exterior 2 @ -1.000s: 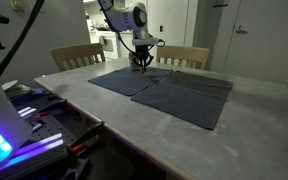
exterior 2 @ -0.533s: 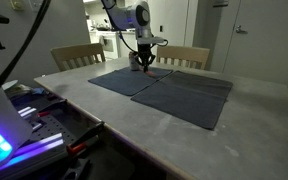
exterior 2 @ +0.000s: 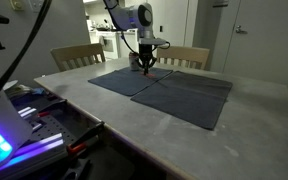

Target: Put the orange straw in the can

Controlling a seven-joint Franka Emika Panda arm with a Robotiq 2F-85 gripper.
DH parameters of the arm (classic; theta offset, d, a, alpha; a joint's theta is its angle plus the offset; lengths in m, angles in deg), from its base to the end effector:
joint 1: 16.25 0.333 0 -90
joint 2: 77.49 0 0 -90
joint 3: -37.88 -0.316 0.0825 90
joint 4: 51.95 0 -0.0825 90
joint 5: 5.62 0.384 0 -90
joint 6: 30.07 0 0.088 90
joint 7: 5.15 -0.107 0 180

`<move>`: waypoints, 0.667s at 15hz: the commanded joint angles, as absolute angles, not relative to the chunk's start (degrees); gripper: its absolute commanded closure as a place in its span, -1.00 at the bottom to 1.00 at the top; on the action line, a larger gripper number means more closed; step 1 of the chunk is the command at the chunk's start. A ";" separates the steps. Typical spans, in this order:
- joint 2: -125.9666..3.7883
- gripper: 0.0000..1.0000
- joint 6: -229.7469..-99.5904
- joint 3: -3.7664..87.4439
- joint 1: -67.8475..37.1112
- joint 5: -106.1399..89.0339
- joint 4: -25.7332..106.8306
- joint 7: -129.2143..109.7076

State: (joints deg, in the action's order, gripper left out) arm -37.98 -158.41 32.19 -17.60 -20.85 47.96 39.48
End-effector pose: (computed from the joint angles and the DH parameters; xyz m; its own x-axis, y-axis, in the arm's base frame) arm 0.6431 0.0370 0.1665 0.5033 0.8369 -0.2150 0.8490 -0.5253 -0.0574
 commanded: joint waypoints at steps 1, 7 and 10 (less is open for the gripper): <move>-38.83 0.96 -155.13 30.91 -18.77 -19.98 48.56 45.14; -39.07 0.96 -154.82 30.26 -19.12 -17.90 49.13 50.75; -39.26 0.96 -154.80 30.04 -19.14 -15.78 49.44 51.80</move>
State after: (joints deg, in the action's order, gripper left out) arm -38.00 -155.73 31.43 -17.70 -17.89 48.11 49.40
